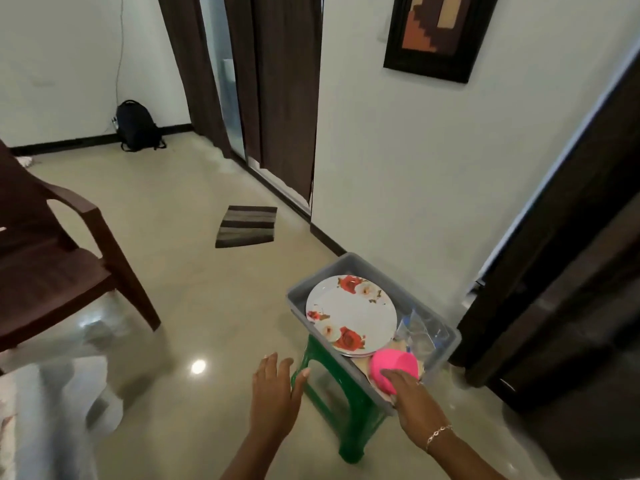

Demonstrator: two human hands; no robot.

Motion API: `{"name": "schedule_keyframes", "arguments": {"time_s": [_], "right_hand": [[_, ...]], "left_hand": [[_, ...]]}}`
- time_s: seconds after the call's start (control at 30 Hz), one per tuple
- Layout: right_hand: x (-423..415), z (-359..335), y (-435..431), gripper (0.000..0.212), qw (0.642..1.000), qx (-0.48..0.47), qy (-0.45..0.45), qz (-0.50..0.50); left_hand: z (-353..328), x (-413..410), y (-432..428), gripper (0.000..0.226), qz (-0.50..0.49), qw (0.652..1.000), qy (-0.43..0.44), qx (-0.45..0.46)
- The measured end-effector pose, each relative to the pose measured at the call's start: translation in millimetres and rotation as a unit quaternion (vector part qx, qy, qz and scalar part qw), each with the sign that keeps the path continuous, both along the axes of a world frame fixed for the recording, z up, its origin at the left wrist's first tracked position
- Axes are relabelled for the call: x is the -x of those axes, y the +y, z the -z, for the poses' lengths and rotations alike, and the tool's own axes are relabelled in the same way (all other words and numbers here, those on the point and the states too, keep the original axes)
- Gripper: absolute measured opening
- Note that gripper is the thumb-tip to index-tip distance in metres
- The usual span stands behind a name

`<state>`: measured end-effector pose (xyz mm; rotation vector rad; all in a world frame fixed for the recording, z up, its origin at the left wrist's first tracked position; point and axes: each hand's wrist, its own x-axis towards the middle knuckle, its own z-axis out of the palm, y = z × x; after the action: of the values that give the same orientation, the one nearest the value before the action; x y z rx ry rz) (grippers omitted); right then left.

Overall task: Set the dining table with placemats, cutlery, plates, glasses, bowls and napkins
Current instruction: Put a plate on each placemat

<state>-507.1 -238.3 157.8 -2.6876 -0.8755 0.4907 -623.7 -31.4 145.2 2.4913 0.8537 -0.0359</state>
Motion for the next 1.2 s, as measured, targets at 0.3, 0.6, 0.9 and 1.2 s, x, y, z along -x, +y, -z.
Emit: {"name": "schedule_keyframes", "arguments": {"time_s": [0.3, 0.6, 0.9, 1.2], "right_hand": [[-119.2, 58.7, 92.0, 0.040, 0.903, -0.138, 0.249, 0.321], [-223.3, 124.0, 118.4, 0.027, 0.769, -0.157, 0.334, 0.523], [-271.5, 188.7, 128.5, 0.039, 0.690, -0.057, 0.335, 0.639], [-293.9, 246.5, 134.2, 0.045, 0.595, -0.023, 0.300, 0.746]], "left_hand": [[15.7, -119.1, 86.7, 0.054, 0.045, 0.996, 0.042, 0.065], [42.6, -266.3, 140.0, 0.017, 0.103, 0.971, 0.149, 0.159], [143.5, -373.5, 167.2, 0.061, -0.012, 0.925, 0.230, 0.302], [226.4, -410.1, 168.1, 0.058, -0.148, 0.883, 0.248, 0.370]]}}
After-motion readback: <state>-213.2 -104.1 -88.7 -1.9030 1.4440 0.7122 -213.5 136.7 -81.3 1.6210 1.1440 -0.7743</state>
